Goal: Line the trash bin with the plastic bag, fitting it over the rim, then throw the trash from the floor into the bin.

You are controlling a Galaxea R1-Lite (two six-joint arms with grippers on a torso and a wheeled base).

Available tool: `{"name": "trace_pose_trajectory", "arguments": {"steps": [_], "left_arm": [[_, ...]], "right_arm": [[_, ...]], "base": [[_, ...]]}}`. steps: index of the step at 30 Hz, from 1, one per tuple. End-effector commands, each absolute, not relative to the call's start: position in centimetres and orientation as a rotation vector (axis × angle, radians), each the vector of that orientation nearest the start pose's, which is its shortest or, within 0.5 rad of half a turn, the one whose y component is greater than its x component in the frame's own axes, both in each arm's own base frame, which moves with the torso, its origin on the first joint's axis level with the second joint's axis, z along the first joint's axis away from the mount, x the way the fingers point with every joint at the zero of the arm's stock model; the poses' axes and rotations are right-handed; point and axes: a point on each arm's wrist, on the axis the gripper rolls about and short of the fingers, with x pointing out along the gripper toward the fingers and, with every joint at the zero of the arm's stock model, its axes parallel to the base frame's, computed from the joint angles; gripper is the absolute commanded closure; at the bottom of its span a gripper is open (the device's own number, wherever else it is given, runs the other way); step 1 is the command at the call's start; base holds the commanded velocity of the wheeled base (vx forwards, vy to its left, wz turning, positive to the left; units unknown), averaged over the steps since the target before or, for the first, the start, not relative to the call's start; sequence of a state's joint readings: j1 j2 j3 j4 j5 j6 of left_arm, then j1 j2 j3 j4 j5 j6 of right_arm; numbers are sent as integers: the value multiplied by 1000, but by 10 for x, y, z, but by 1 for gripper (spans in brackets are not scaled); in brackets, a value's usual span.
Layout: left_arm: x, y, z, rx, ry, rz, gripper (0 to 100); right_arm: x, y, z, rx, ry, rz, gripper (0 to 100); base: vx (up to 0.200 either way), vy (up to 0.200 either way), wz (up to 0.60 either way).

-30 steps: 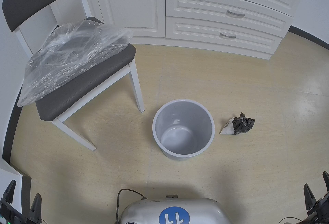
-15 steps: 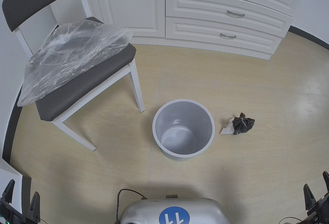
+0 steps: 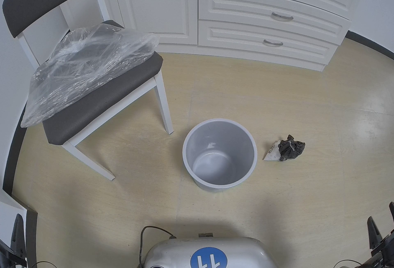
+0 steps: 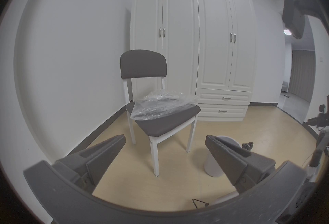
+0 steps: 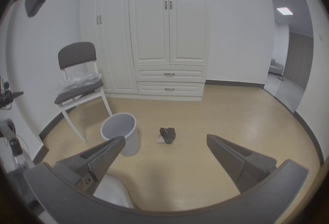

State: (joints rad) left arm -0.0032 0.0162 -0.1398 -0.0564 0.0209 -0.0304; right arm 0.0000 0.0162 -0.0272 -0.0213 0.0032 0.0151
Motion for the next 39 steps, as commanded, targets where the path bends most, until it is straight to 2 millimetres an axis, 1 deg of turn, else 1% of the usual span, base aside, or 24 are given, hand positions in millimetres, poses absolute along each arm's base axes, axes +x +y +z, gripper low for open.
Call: {"name": "trace_pose_trajectory", "arguments": {"steps": [1,4,6,8,9,10,11,12,13,14,15,17,19,21,22,24,25,26,27,29,34,35,37,39], "left_arm": [[-43,1,127,-47,-169,16,0],[-42,1,125,-36,-120,21,0],[-41,1,132,-31,-82,31,0],[-36,2,144,-17,-37,55,0],[-35,2,145,-15,-34,58,0],[-24,2,160,18,22,95,0],[-19,3,166,33,48,113,0],[-19,3,166,33,48,113,0],[-7,3,176,87,101,145,0],[-3,4,180,123,118,156,0],[-1,4,183,143,127,159,0],[7,4,192,216,154,168,0],[15,4,198,260,182,169,0],[26,4,204,294,209,168,0],[34,5,209,313,215,173,0],[43,5,214,331,210,186,0],[57,6,223,352,201,219,0],[65,7,228,366,202,238,0],[69,8,229,373,204,245,0],[91,14,239,437,240,287,0],[121,28,244,533,338,341,0],[124,29,244,537,342,341,0],[137,32,245,555,349,341,0],[143,34,244,562,350,349,0]], "right_arm": [[-36,0,149,133,-173,18,0],[-31,0,156,119,-142,18,0],[-25,0,161,120,-110,16,0],[-18,0,174,122,-100,17,0],[-18,0,176,122,-102,17,0],[-4,0,199,125,-97,15,0],[3,0,210,125,-101,14,0],[3,0,210,125,-101,14,0],[23,0,234,124,-112,7,0],[34,0,244,123,-120,1,0],[40,0,250,123,-126,-1,0],[62,-1,271,125,-145,-12,0],[79,-1,280,130,-140,-33,0],[93,0,284,161,-139,-46,0],[97,1,283,204,-146,-46,0],[100,4,282,258,-146,-35,0],[102,8,283,304,-140,8,0],[106,11,287,320,-143,25,0],[107,12,287,318,-140,24,0],[111,13,284,314,-119,8,0],[113,13,286,318,-123,1,0],[112,13,286,319,-124,2,0],[113,12,285,320,-122,-2,0],[113,13,285,320,-119,-1,0]], "base": [[0,0,0],[0,0,0],[0,0,0],[0,0,0],[0,0,0],[0,0,0],[0,0,0],[0,0,0],[0,0,0],[0,0,0],[0,0,0],[0,0,0],[0,0,0],[0,0,0],[0,0,0],[0,0,0],[0,0,0],[0,0,0],[0,0,0],[0,0,0],[0,0,0],[0,0,0],[0,0,0],[0,0,0]]}}
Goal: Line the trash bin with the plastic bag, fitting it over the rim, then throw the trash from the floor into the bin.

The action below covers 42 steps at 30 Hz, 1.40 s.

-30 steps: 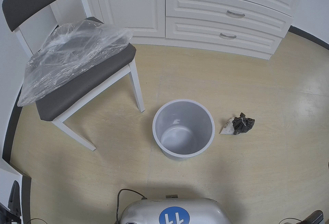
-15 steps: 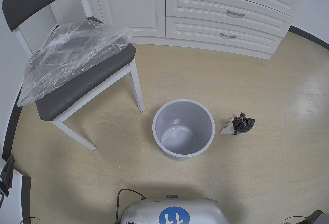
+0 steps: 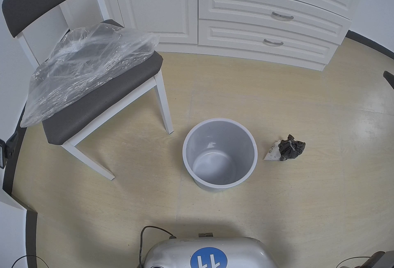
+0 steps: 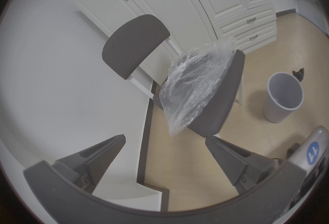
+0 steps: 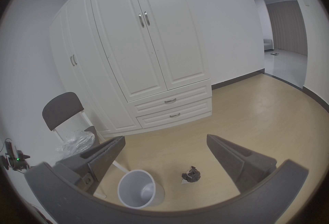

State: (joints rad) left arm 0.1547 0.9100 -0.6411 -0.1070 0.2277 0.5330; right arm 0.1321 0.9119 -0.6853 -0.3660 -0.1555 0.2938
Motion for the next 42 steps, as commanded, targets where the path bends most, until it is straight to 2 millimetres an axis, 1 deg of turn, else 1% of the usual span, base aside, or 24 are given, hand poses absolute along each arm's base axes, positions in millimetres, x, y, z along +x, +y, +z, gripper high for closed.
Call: {"name": "trace_pose_trajectory", "arguments": {"steps": [1,2,3,4,5,6,7,11,17,21,24,29,33,42], "left_arm": [[150,37,243,569,355,358,0],[156,40,242,574,359,369,0],[156,40,242,574,359,369,0],[164,45,240,572,358,382,0],[168,46,239,570,357,386,0],[168,46,239,570,357,386,0],[173,49,238,569,353,394,0],[180,52,234,563,367,389,0],[195,56,226,548,395,326,0],[210,62,224,548,373,339,0],[217,66,222,552,354,351,0],[232,77,214,553,364,374,0],[235,81,214,551,356,386,0],[234,90,212,544,369,419,0]], "right_arm": [[113,13,285,320,-117,-2,0],[114,13,284,319,-114,-3,0],[114,13,284,319,-114,-3,0],[114,13,284,319,-114,-3,0],[114,13,284,319,-116,-3,0],[114,13,284,319,-116,-3,0],[113,13,285,320,-119,-2,0],[113,13,285,320,-119,-2,0],[115,13,284,319,-111,-3,0],[115,13,283,318,-107,-2,0],[115,13,283,318,-108,-2,0],[114,13,284,319,-113,-2,0],[114,13,285,319,-118,-4,0],[113,11,286,321,-125,-13,0]], "base": [[0,0,0],[0,0,0],[0,0,0],[0,0,0],[0,0,0],[0,0,0],[0,0,0],[0,0,0],[0,0,0],[0,0,0],[0,0,0],[0,0,0],[0,0,0],[0,0,0]]}}
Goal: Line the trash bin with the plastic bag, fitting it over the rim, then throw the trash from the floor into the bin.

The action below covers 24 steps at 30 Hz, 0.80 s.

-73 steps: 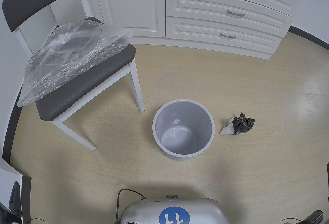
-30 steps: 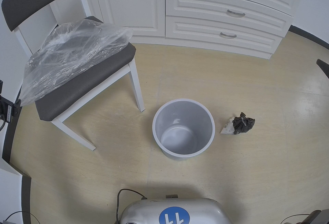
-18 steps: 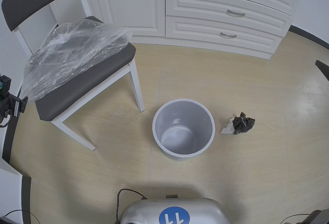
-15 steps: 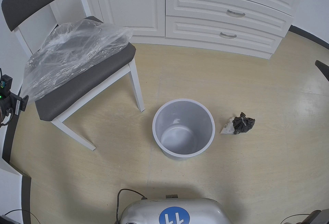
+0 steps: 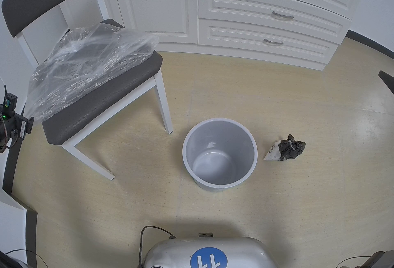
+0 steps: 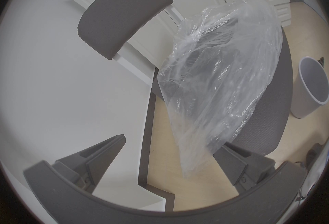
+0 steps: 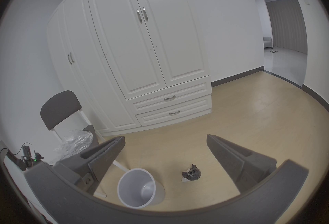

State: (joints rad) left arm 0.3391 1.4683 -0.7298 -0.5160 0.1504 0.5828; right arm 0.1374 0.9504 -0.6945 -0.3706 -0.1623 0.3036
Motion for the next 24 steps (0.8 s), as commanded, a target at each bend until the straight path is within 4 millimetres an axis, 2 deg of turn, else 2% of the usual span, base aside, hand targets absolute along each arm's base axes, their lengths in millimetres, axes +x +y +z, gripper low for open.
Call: {"name": "trace_pose_trajectory", "arguments": {"steps": [1,5,14,20,24], "left_arm": [[235,92,211,540,374,416,0],[237,96,208,530,375,413,0],[264,111,199,495,229,468,0],[256,105,205,498,205,444,0],[259,107,209,500,190,442,0]], "right_arm": [[112,10,286,321,-127,-15,0],[112,9,287,320,-133,-22,0],[111,9,287,319,-140,-19,0],[111,9,286,319,-139,-19,0],[111,9,286,319,-137,-20,0]], "base": [[0,0,0],[0,0,0],[0,0,0],[0,0,0],[0,0,0]]}}
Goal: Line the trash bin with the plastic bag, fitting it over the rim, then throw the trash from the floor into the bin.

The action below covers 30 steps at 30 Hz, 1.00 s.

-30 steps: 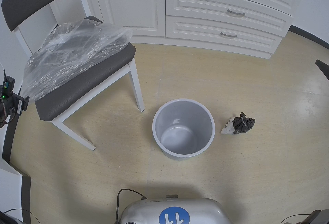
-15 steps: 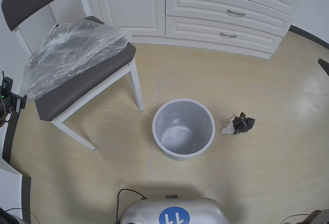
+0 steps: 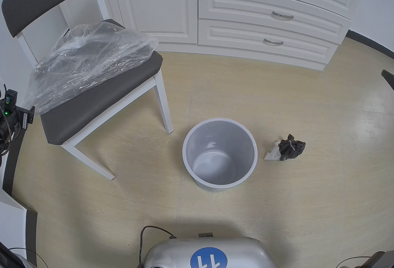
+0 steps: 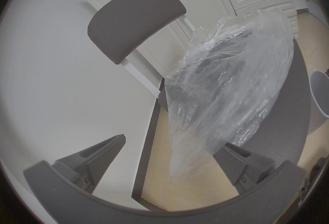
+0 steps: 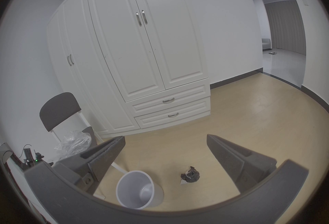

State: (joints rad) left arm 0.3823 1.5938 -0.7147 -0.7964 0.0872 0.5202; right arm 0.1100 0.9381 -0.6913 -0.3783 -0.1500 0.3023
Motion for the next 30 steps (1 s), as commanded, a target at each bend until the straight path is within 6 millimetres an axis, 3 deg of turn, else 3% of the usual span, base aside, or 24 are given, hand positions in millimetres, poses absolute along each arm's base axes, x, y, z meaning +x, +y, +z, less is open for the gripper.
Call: {"name": "trace_pose_trajectory", "arguments": {"steps": [1,12,23,30], "left_arm": [[261,109,210,500,186,448,0],[276,129,194,431,211,484,0],[275,123,199,211,8,457,0],[275,122,190,116,-23,413,0]], "right_arm": [[111,9,286,319,-137,-20,0],[110,9,286,319,-139,-19,0],[107,8,287,319,-151,-19,0],[105,8,288,317,-160,-16,0]], "base": [[0,0,0],[0,0,0],[0,0,0],[0,0,0]]}}
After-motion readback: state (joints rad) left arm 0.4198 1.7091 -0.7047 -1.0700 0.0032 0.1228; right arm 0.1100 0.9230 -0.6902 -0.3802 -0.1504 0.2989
